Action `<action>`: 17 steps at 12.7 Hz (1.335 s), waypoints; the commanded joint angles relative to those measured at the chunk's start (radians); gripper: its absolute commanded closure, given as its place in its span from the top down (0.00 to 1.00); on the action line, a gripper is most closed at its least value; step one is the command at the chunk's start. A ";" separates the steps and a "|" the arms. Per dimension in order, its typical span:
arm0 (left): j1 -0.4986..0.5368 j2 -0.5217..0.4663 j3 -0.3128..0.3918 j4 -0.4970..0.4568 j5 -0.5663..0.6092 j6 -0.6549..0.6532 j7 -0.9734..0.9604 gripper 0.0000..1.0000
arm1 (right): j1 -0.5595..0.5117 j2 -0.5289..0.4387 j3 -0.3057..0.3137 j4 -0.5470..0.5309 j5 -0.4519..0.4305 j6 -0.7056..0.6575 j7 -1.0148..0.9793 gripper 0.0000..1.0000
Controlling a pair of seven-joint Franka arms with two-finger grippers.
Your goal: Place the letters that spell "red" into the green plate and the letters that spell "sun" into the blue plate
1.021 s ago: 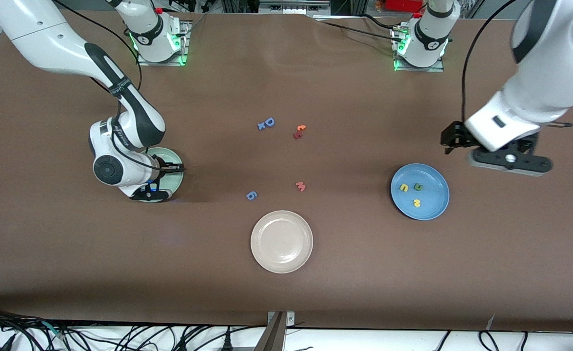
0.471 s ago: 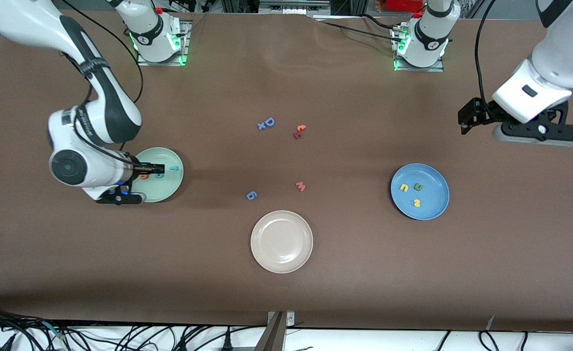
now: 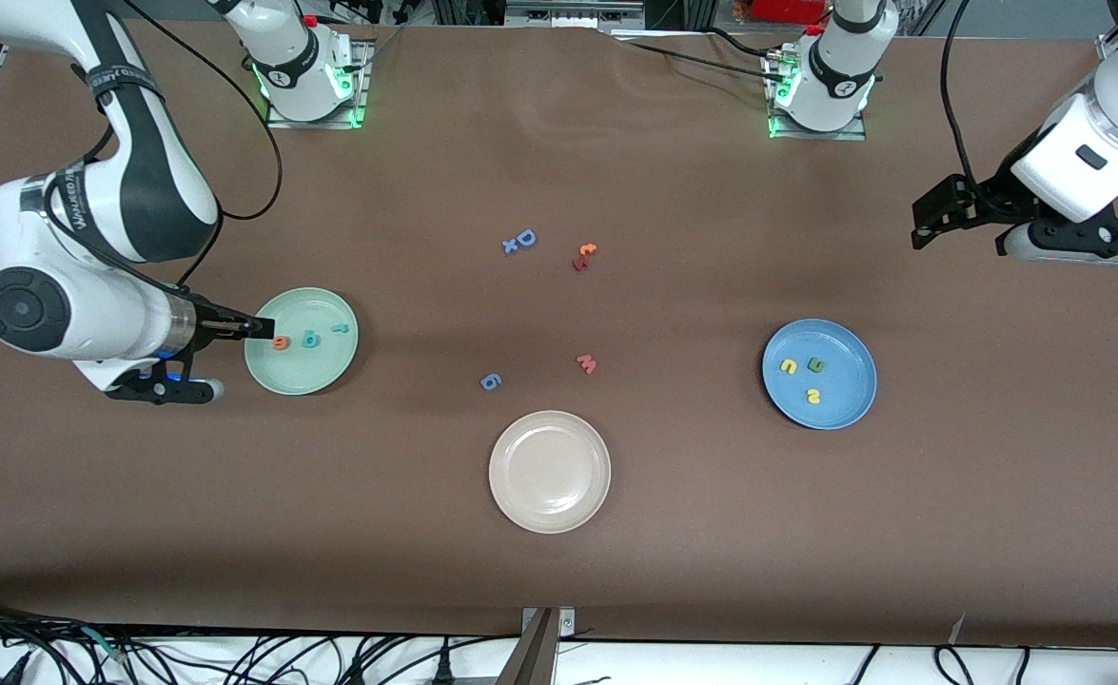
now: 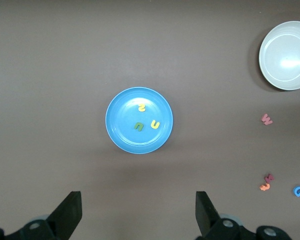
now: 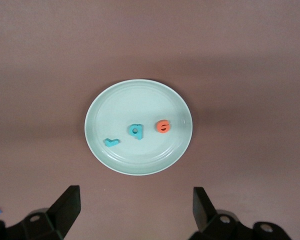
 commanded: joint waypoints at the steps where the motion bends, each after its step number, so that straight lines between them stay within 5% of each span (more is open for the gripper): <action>1: -0.021 -0.038 0.023 -0.032 -0.012 -0.008 -0.001 1.00 | 0.003 -0.033 -0.001 0.021 0.004 -0.022 -0.017 0.99; 3: -0.016 -0.041 0.029 -0.044 -0.007 -0.011 0.002 1.00 | 0.050 -0.041 -0.045 0.023 0.003 -0.016 -0.020 0.99; 7: -0.028 -0.043 0.032 -0.043 0.048 -0.011 -0.004 1.00 | 0.219 -0.119 -0.249 0.023 0.027 0.034 -0.059 0.99; 10: -0.030 -0.043 0.037 -0.046 0.042 -0.011 -0.002 1.00 | 0.285 -0.184 -0.360 0.008 0.154 0.034 -0.081 0.99; 17: -0.031 -0.068 0.084 -0.078 0.054 -0.008 0.013 1.00 | 0.310 -0.337 -0.414 -0.163 0.158 0.162 -0.116 0.99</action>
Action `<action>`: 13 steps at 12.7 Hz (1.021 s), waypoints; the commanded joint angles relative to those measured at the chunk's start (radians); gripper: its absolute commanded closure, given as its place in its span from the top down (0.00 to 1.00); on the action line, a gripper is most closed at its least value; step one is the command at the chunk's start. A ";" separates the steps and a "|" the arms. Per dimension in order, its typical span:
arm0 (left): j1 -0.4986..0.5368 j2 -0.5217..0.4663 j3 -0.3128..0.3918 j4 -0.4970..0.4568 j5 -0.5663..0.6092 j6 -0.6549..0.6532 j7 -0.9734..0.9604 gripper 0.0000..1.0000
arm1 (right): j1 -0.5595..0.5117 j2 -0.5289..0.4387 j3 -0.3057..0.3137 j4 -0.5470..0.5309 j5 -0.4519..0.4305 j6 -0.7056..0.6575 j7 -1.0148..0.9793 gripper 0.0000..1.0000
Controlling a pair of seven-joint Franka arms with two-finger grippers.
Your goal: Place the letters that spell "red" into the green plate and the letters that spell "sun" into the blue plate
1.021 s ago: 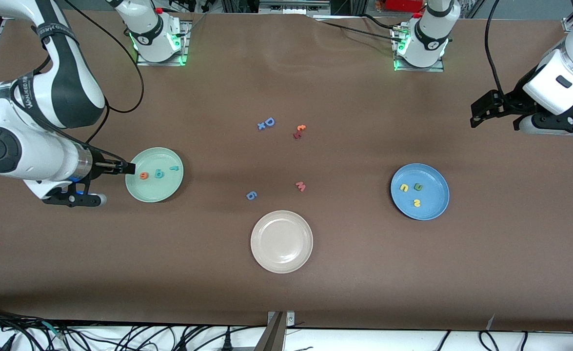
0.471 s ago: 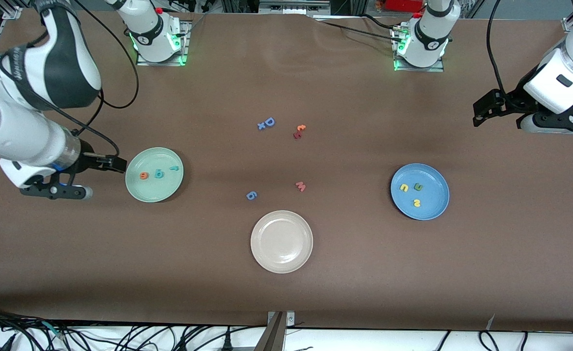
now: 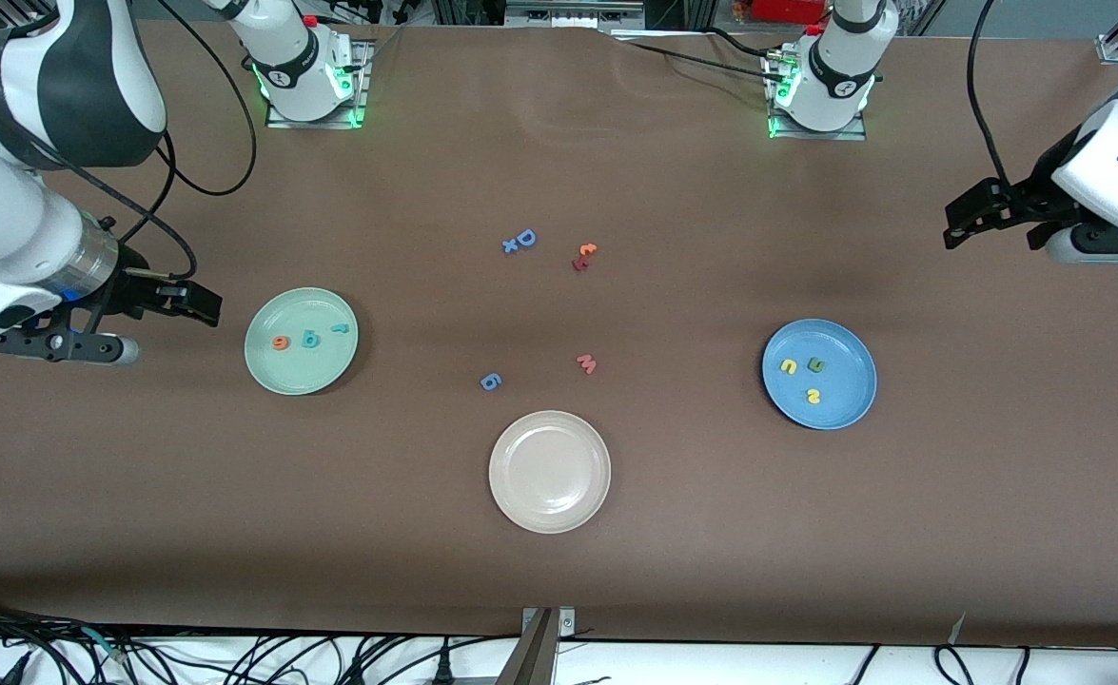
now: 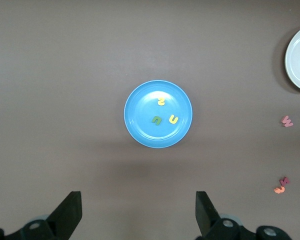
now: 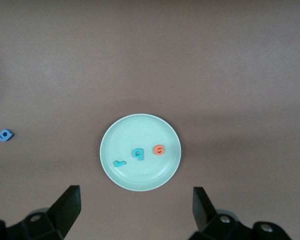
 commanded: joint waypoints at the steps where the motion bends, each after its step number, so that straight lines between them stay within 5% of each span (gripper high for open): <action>1: -0.015 -0.037 0.008 -0.033 0.034 0.000 0.010 1.00 | 0.014 -0.086 -0.030 -0.082 0.023 0.036 -0.032 0.99; 13: 0.011 -0.043 -0.019 -0.031 0.034 -0.012 0.007 1.00 | 0.011 -0.100 -0.028 -0.062 0.078 0.022 0.039 1.00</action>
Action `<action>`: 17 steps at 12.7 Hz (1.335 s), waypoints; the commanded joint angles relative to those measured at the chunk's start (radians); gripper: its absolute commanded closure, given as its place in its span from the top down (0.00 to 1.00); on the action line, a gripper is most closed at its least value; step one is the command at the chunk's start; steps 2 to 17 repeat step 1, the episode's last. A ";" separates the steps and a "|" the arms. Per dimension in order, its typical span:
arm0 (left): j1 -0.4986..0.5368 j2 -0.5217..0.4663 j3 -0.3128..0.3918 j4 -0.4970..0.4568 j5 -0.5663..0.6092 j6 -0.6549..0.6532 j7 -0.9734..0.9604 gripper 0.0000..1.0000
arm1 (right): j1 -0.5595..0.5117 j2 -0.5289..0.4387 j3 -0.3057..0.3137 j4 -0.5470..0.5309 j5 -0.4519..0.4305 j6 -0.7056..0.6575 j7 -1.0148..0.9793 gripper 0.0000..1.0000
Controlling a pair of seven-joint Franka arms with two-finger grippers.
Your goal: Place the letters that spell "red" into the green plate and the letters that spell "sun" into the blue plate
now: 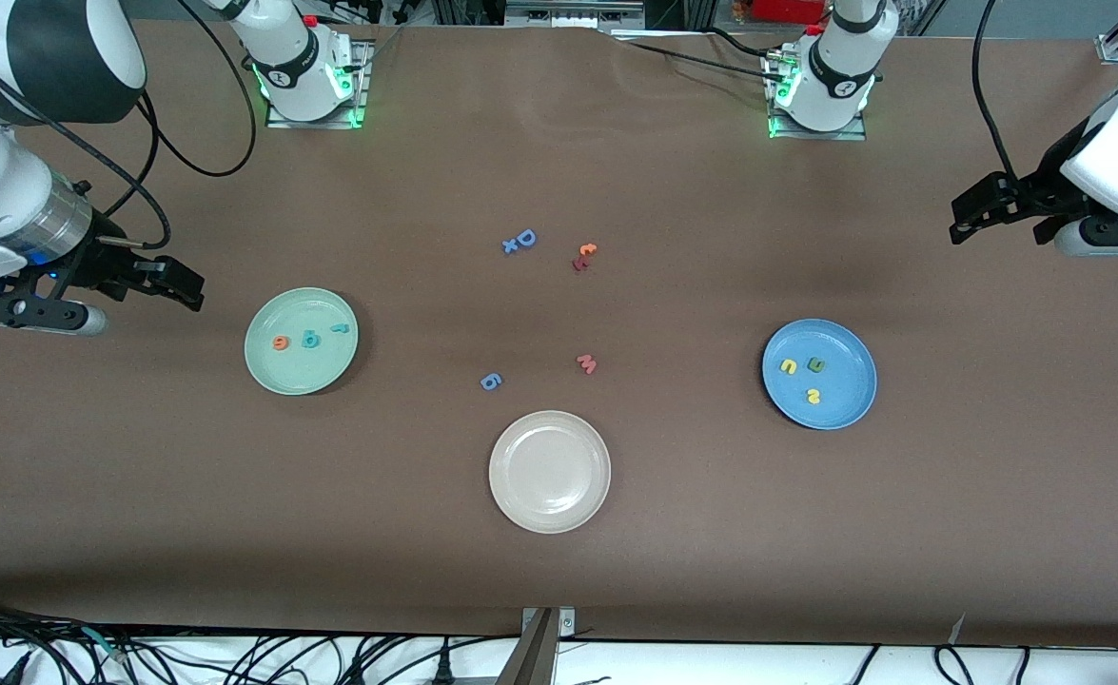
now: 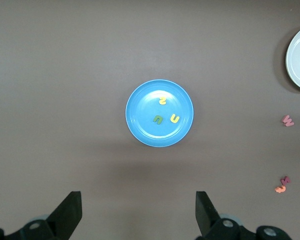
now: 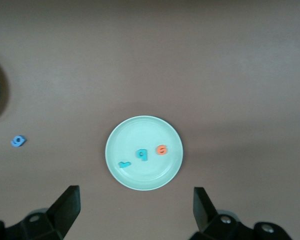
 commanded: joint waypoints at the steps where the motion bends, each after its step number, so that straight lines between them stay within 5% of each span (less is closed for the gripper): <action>1: 0.011 -0.033 -0.020 -0.026 0.029 -0.010 0.007 1.00 | 0.009 -0.028 -0.007 -0.010 0.033 0.005 0.016 1.00; 17: 0.011 -0.033 -0.020 -0.026 0.029 -0.010 0.007 1.00 | 0.009 -0.028 -0.007 -0.010 0.033 0.005 0.016 1.00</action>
